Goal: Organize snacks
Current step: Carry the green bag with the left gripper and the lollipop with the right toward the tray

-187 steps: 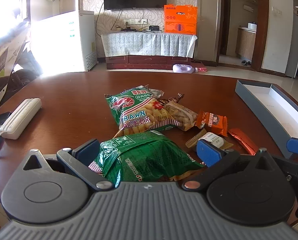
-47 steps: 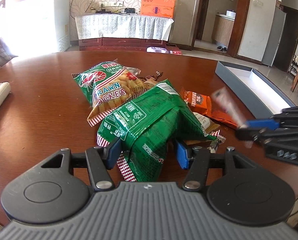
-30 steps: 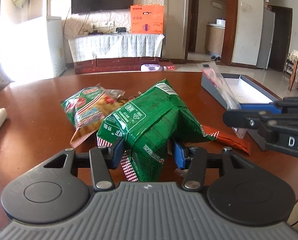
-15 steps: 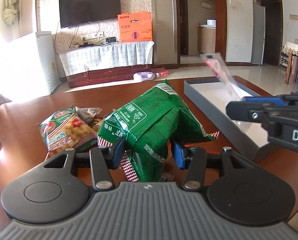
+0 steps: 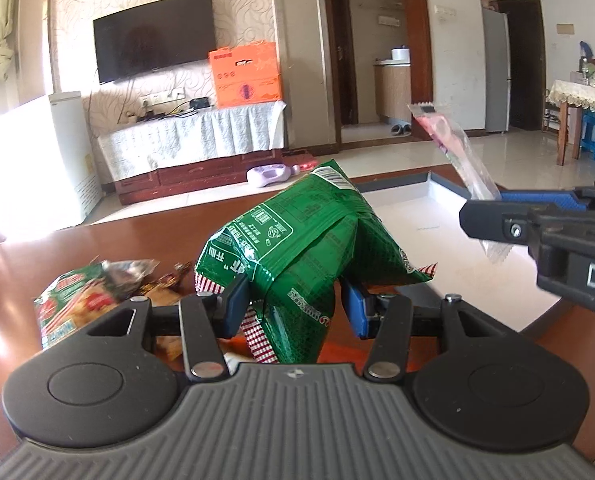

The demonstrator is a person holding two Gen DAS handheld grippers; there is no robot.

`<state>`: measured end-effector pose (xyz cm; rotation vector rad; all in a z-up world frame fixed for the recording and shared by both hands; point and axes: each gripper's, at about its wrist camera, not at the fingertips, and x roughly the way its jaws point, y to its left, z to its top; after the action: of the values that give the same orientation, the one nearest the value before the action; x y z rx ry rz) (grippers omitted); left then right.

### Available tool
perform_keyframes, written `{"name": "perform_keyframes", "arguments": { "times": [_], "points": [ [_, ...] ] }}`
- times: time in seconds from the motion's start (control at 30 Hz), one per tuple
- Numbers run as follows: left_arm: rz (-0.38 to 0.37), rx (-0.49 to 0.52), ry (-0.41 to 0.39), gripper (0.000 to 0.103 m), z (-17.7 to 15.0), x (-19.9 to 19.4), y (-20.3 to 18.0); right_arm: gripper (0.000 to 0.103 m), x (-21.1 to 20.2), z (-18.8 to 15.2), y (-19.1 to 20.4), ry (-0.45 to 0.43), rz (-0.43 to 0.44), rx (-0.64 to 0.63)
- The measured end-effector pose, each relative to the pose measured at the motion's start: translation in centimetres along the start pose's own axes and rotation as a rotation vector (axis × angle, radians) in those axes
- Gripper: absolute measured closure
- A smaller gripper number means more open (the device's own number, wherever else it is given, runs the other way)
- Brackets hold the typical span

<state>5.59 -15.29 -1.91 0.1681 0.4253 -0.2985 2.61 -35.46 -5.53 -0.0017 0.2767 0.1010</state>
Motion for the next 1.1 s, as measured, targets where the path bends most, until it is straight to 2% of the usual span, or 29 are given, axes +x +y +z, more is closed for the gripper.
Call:
{"name": "perform_keyframes", "arguments": {
  "times": [0.37,0.77,1.1],
  "points": [
    [-0.056,0.012,-0.032,0.047,1.5,2.5,-3.7,0.079,0.4,-0.4,-2.4,-0.005,-0.084,0.020],
    [-0.108,0.002,-0.045,0.047,2.7,5.5,-5.6,0.079,2.1,-0.4,-4.5,-0.003,-0.167,0.026],
    [-0.151,-0.014,-0.033,0.047,3.9,10.2,-7.5,0.079,2.1,-0.7,-5.6,0.012,-0.196,0.046]
  ]
}}
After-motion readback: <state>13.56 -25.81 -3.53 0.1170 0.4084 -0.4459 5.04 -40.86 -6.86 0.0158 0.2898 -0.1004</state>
